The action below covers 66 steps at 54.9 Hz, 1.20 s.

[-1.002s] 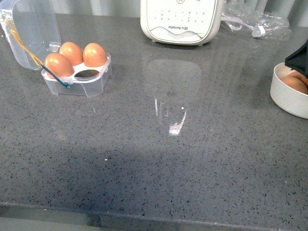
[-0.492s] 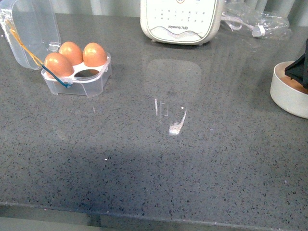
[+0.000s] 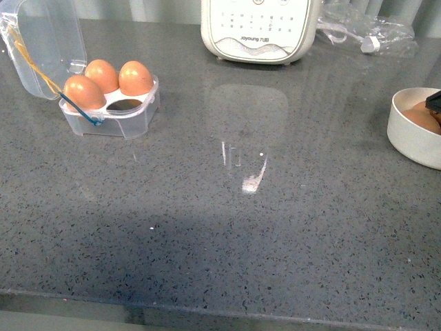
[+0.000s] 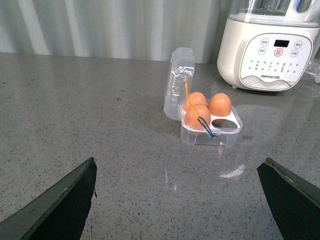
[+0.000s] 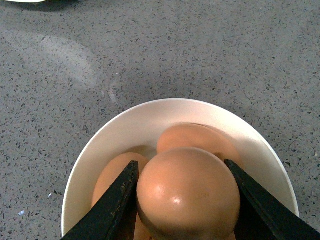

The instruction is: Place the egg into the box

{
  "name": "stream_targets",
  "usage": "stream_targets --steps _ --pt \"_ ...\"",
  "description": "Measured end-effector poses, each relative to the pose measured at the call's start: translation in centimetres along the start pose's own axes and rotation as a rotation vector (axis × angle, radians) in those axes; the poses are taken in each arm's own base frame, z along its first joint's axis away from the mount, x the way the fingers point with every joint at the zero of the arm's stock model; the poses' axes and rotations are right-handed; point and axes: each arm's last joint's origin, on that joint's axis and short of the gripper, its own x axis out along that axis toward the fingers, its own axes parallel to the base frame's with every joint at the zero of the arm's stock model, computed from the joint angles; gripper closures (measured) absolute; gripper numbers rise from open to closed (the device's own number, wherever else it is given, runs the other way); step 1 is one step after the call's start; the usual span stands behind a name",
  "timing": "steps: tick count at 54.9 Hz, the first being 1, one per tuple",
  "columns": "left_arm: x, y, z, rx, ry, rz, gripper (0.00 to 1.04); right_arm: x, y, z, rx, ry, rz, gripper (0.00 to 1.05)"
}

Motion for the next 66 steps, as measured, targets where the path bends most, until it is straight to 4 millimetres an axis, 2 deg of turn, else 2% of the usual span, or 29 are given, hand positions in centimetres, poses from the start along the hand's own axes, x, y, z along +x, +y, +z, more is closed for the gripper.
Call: stream_targets --steps 11,20,25,33,41,47,57,60,66 --pt "0.0 0.0 0.0 0.0 0.0 0.0 0.07 -0.1 0.1 0.1 0.0 -0.006 -0.005 0.62" --pt "0.0 0.0 0.0 0.0 0.0 0.0 0.07 -0.8 0.6 1.0 -0.004 -0.043 0.001 0.62" --pt "0.0 0.0 0.0 0.0 0.0 0.0 0.07 -1.3 1.2 2.3 -0.01 -0.087 0.011 0.62" --pt "0.0 0.0 0.0 0.0 0.0 0.0 0.07 -1.7 3.0 5.8 -0.008 -0.186 0.037 0.62" --pt "0.0 0.0 0.0 0.0 0.0 0.0 0.07 -1.2 5.7 8.9 0.006 -0.238 0.126 0.62" --pt "0.0 0.0 0.0 0.0 0.0 0.0 0.07 -0.3 8.4 10.1 -0.021 -0.226 0.237 0.62" --pt "0.0 0.0 0.0 0.0 0.0 0.0 0.07 0.9 14.1 10.4 -0.121 -0.173 0.483 0.62" --pt "0.0 0.0 0.0 0.0 0.0 0.0 0.07 1.3 16.3 10.2 -0.193 -0.155 0.57 0.62" --pt "0.0 0.0 0.0 0.0 0.0 0.0 0.07 2.1 18.1 10.2 -0.274 -0.14 0.63 0.62"
